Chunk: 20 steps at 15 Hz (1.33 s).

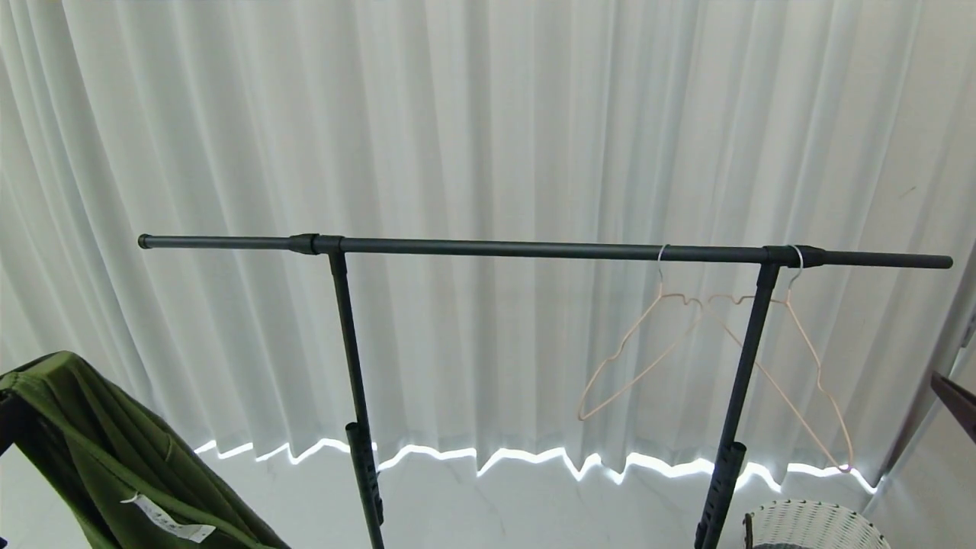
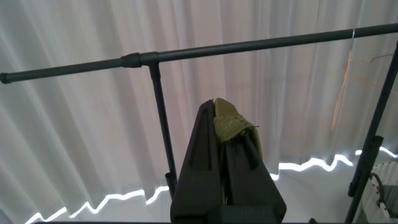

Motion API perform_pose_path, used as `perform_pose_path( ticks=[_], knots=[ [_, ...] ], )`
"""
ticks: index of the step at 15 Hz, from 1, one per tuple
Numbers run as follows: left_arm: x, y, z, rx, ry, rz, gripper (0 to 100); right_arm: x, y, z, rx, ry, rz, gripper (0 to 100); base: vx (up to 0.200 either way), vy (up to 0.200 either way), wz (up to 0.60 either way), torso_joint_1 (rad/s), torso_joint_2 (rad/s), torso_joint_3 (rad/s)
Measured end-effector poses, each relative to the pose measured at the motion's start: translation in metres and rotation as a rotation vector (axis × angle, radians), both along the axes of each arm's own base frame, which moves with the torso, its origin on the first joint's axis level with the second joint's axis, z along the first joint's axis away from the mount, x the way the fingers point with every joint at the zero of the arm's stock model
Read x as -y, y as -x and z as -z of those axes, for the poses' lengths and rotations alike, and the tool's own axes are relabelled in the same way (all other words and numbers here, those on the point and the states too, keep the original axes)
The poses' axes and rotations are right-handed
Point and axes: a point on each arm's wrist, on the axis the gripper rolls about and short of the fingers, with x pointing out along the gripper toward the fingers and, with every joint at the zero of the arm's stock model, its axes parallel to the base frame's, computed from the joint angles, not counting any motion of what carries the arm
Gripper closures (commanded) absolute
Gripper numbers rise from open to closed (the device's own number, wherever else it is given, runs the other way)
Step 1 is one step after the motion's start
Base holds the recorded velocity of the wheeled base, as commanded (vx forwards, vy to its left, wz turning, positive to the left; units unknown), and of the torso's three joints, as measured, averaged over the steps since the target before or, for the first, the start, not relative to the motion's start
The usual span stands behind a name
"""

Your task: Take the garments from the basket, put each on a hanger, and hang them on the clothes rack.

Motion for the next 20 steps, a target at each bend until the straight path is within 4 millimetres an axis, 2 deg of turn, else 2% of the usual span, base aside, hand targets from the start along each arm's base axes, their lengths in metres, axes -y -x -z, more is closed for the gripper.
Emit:
perform_pose_path(
  ticks=[1,8,14,20],
  knots=[
    [-0.0001,0.0003,0.0,0.001,-0.001,0.0,100,0.0,0.0002,0.0,0.0,0.0,0.0,0,0.0,0.0,0.0,0.0,0.0,0.0],
    [-0.0003,0.0018,0.0001,0.005,-0.002,-0.003,100,-0.0001,0.001,-0.0001,0.004,0.001,0.0,0,0.0,-0.2,0.0,0.004,0.0,0.004],
    [-0.0004,0.0031,0.0026,0.001,-0.001,0.0,100,-0.0004,0.001,0.0013,-0.001,0.001,-0.005,0,0.0,0.0,0.0,0.0,0.0,0.0],
    [0.0005,-0.0049,0.0083,-0.047,-0.008,-0.003,100,-0.0032,-0.0005,0.0075,-0.047,-0.003,-0.033,0,0.2,0.0,0.0,-0.002,0.0,0.006]
  ],
)
